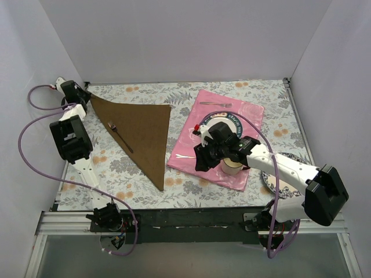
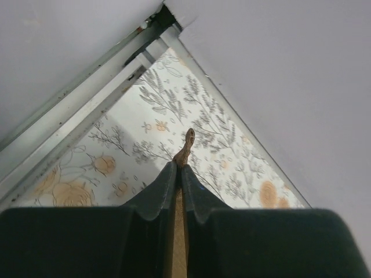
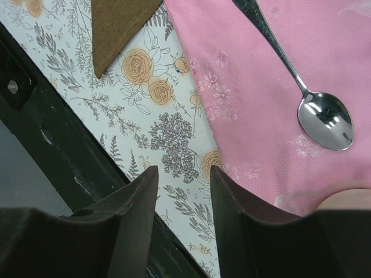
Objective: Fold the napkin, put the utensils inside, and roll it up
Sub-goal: Fold the napkin
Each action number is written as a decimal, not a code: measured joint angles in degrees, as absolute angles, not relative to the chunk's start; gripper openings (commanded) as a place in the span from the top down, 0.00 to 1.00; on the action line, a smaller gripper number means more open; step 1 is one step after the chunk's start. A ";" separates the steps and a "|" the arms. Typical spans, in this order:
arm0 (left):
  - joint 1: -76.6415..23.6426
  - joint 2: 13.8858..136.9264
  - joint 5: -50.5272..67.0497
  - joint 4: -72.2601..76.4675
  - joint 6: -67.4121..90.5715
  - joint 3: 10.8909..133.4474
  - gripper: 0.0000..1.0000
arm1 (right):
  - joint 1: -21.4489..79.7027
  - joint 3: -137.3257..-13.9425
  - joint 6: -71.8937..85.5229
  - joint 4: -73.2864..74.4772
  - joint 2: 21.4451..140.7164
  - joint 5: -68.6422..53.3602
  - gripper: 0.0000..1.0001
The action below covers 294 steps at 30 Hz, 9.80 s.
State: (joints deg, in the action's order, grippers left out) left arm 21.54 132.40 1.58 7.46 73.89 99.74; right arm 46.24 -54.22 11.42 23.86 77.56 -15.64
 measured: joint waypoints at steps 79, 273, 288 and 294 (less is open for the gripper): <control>0.99 76.20 -2.26 -16.95 79.53 42.35 0.37 | 46.19 -48.84 11.79 21.12 67.13 -15.79 0.49; 6.26 115.48 -16.95 -43.86 64.31 94.24 0.59 | 37.82 -56.23 9.26 19.53 82.96 -24.56 0.45; 6.13 93.10 3.05 -31.75 70.17 75.72 0.77 | 38.94 -86.41 19.68 6.79 114.13 -29.26 0.54; 5.76 98.59 10.11 -26.96 73.91 70.57 0.81 | 41.98 -97.45 23.27 3.38 125.54 -30.59 0.60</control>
State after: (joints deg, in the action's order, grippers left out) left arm 5.76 98.59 10.11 -26.96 73.91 70.57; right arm 41.98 -97.45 23.27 3.38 125.54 -30.59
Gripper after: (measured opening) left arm 0.211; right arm 0.427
